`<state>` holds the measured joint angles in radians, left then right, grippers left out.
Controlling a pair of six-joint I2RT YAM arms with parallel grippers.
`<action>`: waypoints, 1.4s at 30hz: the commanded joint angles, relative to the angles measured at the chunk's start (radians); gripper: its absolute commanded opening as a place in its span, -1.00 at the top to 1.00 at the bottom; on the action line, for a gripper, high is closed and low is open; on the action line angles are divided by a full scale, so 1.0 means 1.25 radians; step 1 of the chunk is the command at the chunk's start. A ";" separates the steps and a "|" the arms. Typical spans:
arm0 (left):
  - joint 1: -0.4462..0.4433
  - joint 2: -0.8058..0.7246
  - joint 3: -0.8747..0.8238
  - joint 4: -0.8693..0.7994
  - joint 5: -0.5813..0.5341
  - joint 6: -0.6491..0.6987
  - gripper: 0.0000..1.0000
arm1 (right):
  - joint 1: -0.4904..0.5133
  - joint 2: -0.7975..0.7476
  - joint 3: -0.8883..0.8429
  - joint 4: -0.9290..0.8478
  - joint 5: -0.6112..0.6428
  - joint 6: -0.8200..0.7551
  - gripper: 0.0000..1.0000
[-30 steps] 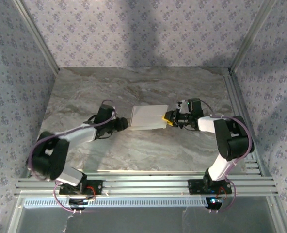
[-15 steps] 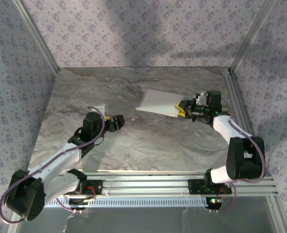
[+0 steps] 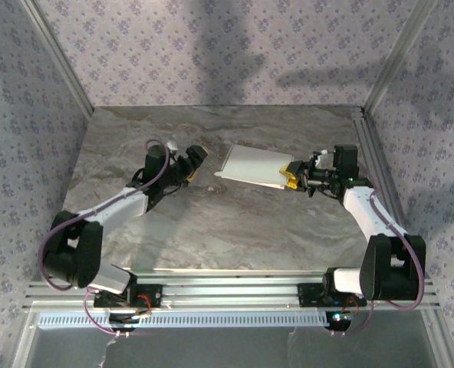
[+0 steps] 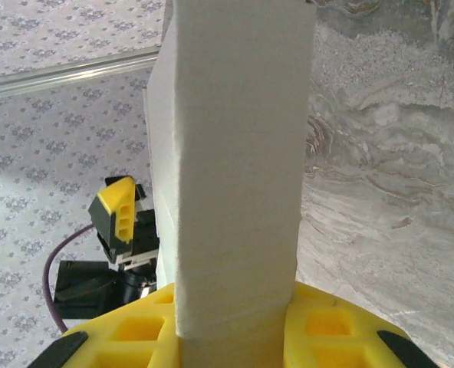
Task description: Fold the paper box
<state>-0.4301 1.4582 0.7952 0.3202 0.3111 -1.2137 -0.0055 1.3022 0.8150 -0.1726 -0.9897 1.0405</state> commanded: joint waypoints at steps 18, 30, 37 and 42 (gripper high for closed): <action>-0.073 0.121 -0.019 0.310 0.042 -0.250 -0.33 | 0.030 0.041 0.032 0.009 -0.034 0.070 0.63; -0.093 0.143 -0.030 0.366 0.052 -0.300 0.22 | 0.018 0.068 0.035 0.020 -0.049 0.076 0.63; -0.095 0.104 -0.049 0.327 0.031 -0.312 0.68 | 0.007 0.082 0.053 -0.013 -0.045 0.033 0.30; -0.094 0.047 -0.053 0.175 -0.003 -0.330 0.77 | -0.006 0.063 0.084 -0.145 0.027 -0.114 -0.10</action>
<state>-0.5457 1.5944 0.7296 0.6312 0.3431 -1.5822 0.0013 1.3972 0.8806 -0.2169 -1.0153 1.0275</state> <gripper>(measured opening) 0.125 0.536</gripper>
